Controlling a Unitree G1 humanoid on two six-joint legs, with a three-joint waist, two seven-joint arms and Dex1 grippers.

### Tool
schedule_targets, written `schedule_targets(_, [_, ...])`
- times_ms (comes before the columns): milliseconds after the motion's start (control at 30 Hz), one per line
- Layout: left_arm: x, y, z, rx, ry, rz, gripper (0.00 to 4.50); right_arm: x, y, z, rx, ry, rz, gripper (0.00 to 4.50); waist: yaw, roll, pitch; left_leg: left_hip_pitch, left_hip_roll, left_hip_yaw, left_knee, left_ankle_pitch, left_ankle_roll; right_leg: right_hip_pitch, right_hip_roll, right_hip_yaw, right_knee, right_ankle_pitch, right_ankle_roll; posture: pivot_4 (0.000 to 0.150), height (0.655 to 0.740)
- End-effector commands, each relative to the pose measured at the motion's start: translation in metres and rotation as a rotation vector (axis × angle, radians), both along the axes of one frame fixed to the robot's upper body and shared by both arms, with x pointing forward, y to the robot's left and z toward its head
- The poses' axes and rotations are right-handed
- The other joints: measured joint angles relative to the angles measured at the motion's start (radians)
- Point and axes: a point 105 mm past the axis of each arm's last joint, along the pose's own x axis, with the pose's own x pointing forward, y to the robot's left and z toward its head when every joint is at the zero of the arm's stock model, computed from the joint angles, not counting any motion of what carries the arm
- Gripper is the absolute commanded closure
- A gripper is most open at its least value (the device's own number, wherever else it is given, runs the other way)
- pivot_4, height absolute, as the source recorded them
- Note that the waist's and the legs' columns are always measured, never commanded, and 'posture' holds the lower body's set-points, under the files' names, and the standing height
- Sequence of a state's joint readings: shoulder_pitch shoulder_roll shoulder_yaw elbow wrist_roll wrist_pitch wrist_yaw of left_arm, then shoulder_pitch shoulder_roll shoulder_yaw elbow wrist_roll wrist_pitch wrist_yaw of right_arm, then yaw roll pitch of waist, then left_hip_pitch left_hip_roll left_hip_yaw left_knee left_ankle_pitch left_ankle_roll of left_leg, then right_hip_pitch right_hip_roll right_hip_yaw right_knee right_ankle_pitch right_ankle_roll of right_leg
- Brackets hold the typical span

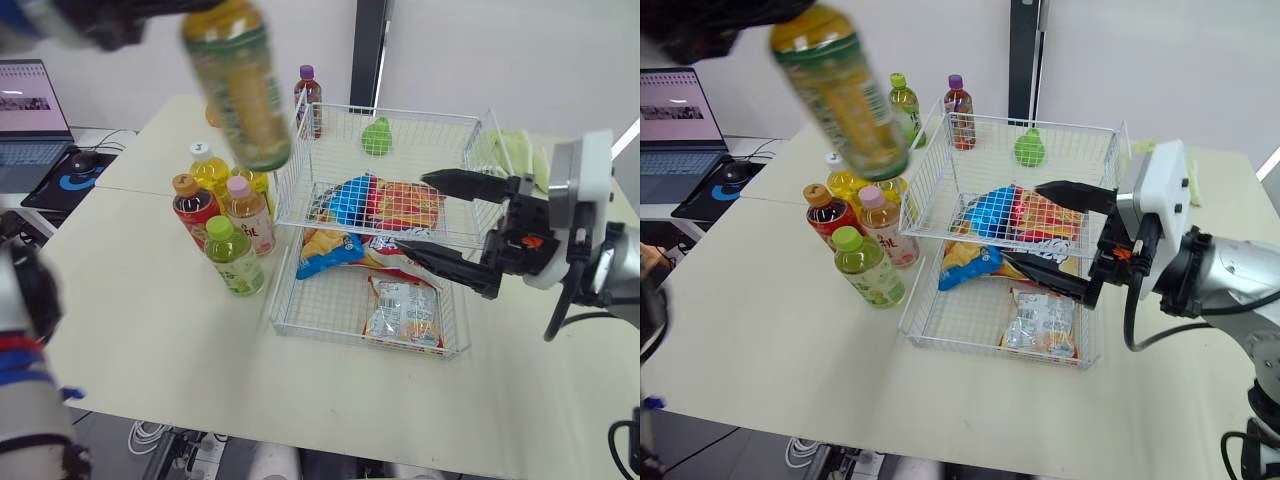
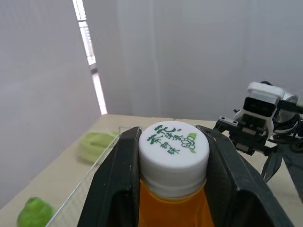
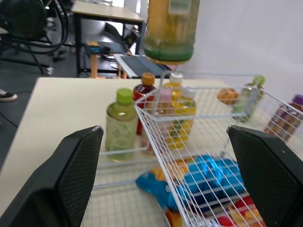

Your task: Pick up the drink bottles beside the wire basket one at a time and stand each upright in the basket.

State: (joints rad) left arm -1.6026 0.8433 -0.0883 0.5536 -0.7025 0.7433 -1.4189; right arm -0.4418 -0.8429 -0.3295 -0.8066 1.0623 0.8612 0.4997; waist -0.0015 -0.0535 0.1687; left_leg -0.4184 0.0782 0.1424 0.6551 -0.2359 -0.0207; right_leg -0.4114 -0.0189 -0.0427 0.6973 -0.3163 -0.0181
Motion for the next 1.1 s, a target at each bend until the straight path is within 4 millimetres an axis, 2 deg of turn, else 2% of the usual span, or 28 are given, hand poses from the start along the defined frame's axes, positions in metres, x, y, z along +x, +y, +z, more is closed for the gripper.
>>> schedule_targets(33, [0.001,-0.009,0.020,-0.038,-0.101,-0.036,3.15,-0.009,-0.006,0.010,0.003,-0.078,-0.068,0.00,-0.020,0.003,0.001,0.001,0.000,0.000,-0.001,0.000,0.000,0.000,0.000,0.002,0.000,0.000,0.000,0.150,0.7400])
schedule_targets(133, [0.018,-0.050,0.011,-0.048,-0.123,-0.124,3.15,-0.015,-0.015,0.009,0.010,-0.101,-0.164,0.00,-0.016,0.004,0.003,0.001,0.000,-0.005,-0.001,0.000,0.000,0.000,0.001,-0.002,0.001,0.000,0.000,0.150,0.7400])
schedule_targets(233, [0.039,-0.081,-0.009,-0.033,-0.155,-0.102,3.15,-0.020,-0.022,0.007,0.023,-0.110,-0.245,0.00,-0.003,0.005,0.003,0.000,-0.001,-0.005,0.001,0.000,0.000,0.001,0.000,-0.001,0.001,0.000,0.000,0.150,0.7400])
schedule_targets(500, [0.071,-0.141,-0.039,-0.043,-0.105,0.004,3.15,-0.031,-0.033,0.003,0.033,-0.086,-0.348,0.00,-0.009,0.006,0.004,0.000,-0.001,-0.007,0.003,0.000,0.000,0.001,0.001,-0.001,0.002,0.000,0.001,0.150,0.7400])
schedule_targets(600, [0.075,-0.153,-0.044,-0.043,-0.108,0.029,3.15,-0.025,-0.033,0.000,0.020,-0.077,-0.377,0.00,-0.012,0.006,0.004,0.000,-0.002,-0.007,0.003,0.000,0.000,0.001,0.001,0.000,0.002,0.000,0.001,0.150,0.7400])
schedule_targets(667, [0.079,-0.161,-0.049,-0.044,-0.103,0.063,3.15,-0.005,-0.033,0.006,0.030,-0.073,-0.391,0.00,-0.022,0.007,0.004,0.000,-0.002,-0.007,0.003,0.000,0.000,0.001,0.001,0.000,0.003,0.000,0.002,0.150,0.7400])
schedule_targets(733, [0.082,-0.167,-0.050,-0.078,-0.073,0.089,3.15,0.005,-0.032,0.011,0.037,-0.077,-0.400,0.00,-0.026,0.007,0.004,0.000,-0.002,-0.008,0.004,0.000,0.000,0.001,0.001,0.001,0.003,0.000,0.002,0.150,0.7400])
schedule_targets(900, [0.082,-0.174,-0.053,-0.085,-0.041,0.081,3.15,0.011,-0.029,0.011,0.030,-0.076,-0.408,0.00,-0.027,0.007,0.004,0.000,-0.003,-0.008,0.004,0.000,0.000,0.002,0.001,0.001,0.003,0.000,0.003,0.150,0.7400])
schedule_targets(967, [0.083,-0.174,-0.056,-0.073,-0.036,0.085,2.42,0.012,-0.029,0.010,0.026,-0.075,-0.408,0.00,-0.026,0.007,0.004,0.000,-0.003,-0.008,0.003,0.000,0.000,0.001,0.001,0.001,0.003,0.000,0.003,0.150,0.7400])
schedule_targets(1100, [0.083,-0.170,-0.054,-0.067,-0.044,0.087,1.27,0.015,-0.028,0.012,0.026,-0.077,-0.397,0.00,-0.026,0.007,0.004,0.000,-0.003,-0.008,0.004,0.000,0.000,0.001,0.001,0.001,0.003,0.000,0.003,0.150,0.7400])
